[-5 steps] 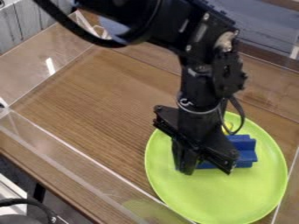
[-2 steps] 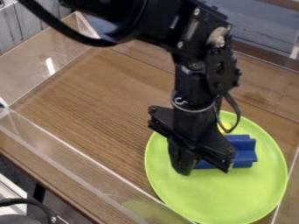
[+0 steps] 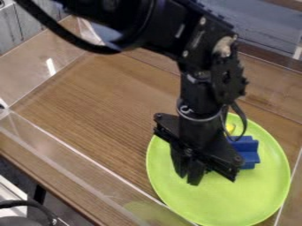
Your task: Put the blue object in the green plate
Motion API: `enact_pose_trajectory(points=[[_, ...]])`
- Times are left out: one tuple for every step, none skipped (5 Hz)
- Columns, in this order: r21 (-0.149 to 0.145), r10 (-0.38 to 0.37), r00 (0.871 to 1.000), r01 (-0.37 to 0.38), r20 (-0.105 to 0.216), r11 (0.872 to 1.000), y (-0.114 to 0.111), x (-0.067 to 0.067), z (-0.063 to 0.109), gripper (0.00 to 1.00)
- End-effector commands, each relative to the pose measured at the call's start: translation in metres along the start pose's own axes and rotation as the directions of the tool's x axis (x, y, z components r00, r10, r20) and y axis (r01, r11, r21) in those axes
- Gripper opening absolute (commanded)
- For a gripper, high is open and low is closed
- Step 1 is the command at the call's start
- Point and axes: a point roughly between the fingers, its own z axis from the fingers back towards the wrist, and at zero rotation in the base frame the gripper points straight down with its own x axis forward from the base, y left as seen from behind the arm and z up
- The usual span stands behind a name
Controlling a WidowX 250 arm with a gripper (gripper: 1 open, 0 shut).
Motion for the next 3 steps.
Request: enact_pose_trajectory(points=[[-0.011, -0.01, 1.0, 0.01, 0.019, 1.0, -0.0045, 0.0037, -0.0002, 1.0], [-0.007, -0.018, 1.0, 0.018, 0.016, 1.0, -0.0055, 0.0037, -0.0036, 0.0], [-0.006, -0.021, 1.0, 0.021, 0.015, 1.0, -0.0054, 0.0043, -0.0059, 0.0]])
